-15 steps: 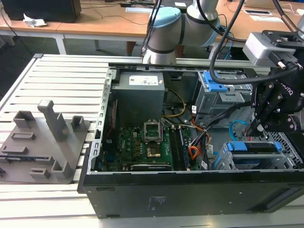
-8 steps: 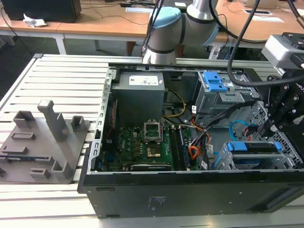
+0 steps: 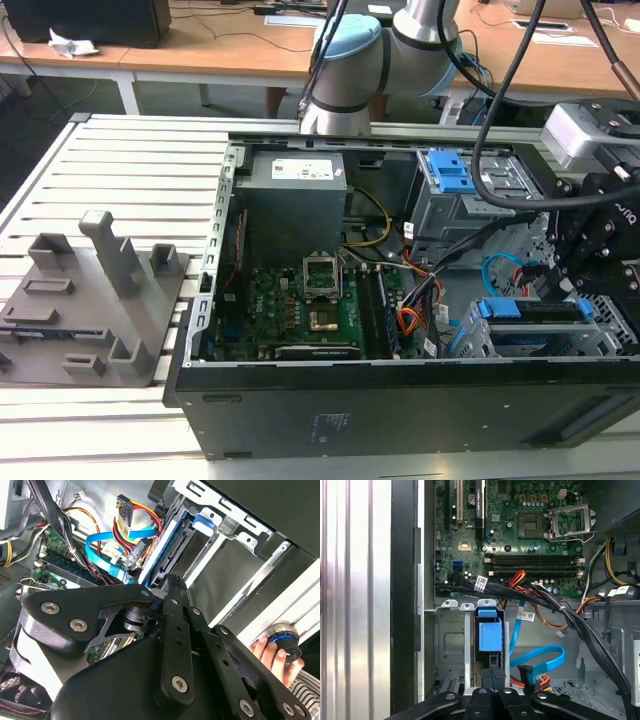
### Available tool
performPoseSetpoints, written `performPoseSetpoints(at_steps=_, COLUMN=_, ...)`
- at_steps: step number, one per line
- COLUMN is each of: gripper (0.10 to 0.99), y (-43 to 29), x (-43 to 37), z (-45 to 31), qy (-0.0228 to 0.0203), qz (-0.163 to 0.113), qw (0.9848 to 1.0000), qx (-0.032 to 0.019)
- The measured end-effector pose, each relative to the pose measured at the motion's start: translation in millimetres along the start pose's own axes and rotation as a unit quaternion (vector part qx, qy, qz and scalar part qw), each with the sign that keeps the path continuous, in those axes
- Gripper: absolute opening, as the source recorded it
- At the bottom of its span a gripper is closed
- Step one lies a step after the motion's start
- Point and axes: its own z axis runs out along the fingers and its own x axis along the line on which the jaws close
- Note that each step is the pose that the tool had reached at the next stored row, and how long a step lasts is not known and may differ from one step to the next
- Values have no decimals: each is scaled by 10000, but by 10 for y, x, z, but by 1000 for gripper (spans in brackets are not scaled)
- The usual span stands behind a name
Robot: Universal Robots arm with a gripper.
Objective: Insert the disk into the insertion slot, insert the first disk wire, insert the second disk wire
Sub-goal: 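Insert the disk into the insertion slot, then insert the first disk wire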
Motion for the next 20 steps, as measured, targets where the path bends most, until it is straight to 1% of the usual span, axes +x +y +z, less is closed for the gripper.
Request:
performPoseSetpoints(at_steps=12, gripper=114, y=0, x=0, z=5, qy=-1, qz=0, qw=10000, qx=0)
performPoseSetpoints(at_steps=13, gripper=294, y=0, x=0, z=6, qy=-1, qz=0, qw=10000, qx=0)
performPoseSetpoints(at_steps=14, gripper=294, y=0, x=0, z=6, qy=-2, qz=0, qw=10000, qx=0)
performPoseSetpoints(at_steps=15, gripper=361, y=0, x=0, z=6, qy=-1, qz=0, qw=10000, qx=0)
performPoseSetpoints(at_steps=17, gripper=361, y=0, x=-23, z=9, qy=-2, qz=0, qw=10000, qx=0)
performPoseSetpoints(at_steps=20, gripper=361, y=2, x=-123, z=6, qy=19, qz=1, qw=10000, qx=0)
